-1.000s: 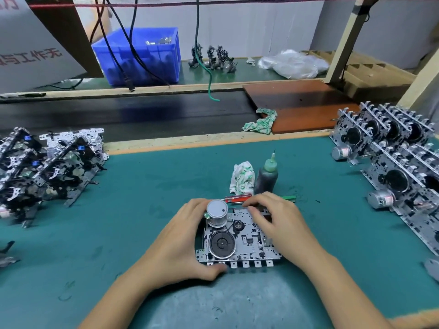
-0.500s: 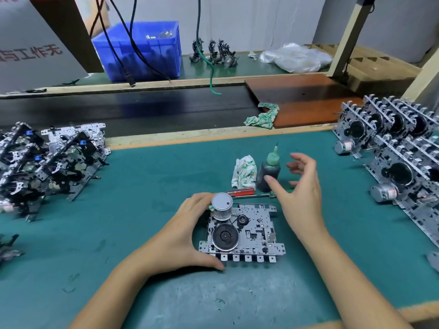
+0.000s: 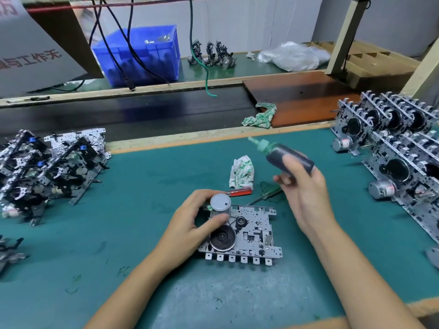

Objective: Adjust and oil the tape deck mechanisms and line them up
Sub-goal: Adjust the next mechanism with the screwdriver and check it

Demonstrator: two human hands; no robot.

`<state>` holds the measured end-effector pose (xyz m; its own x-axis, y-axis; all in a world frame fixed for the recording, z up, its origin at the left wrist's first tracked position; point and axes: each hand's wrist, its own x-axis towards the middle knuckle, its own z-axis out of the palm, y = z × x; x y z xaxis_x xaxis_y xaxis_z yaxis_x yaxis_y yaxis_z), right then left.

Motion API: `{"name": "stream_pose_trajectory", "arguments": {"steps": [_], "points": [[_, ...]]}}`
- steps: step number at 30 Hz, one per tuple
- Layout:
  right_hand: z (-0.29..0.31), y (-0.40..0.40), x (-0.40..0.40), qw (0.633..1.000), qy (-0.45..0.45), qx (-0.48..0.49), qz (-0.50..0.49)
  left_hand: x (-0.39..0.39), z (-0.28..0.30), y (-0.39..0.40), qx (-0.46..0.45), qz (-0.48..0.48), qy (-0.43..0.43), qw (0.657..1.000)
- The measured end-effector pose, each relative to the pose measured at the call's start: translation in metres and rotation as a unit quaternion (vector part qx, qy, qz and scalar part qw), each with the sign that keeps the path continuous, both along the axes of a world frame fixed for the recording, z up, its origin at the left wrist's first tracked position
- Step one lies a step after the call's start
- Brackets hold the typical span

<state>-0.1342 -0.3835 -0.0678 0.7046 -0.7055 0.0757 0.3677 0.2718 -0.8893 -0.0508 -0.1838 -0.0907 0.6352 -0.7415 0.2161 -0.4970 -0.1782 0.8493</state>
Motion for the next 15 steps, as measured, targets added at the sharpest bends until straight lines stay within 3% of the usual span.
{"name": "stream_pose_trajectory", "arguments": {"steps": [3,5,8,12,15], "points": [[0.010,-0.002,0.002,0.966,-0.073,0.246,0.019,0.007,0.011,-0.014,0.011,0.017,-0.005,1.000],[0.012,0.000,0.003,0.960,-0.065,0.273,0.020,0.011,0.014,-0.023,-0.014,0.034,0.002,0.999],[0.007,0.011,0.004,0.985,0.010,0.168,0.031,0.011,0.008,-0.028,-0.067,0.047,0.040,0.996],[0.001,0.026,0.008,0.996,0.057,0.053,0.036,0.012,-0.004,-0.021,0.022,0.005,-0.015,1.000],[-0.004,0.029,0.008,0.996,0.073,-0.028,0.041,0.013,-0.005,-0.022,0.029,0.005,-0.023,0.999]]}}
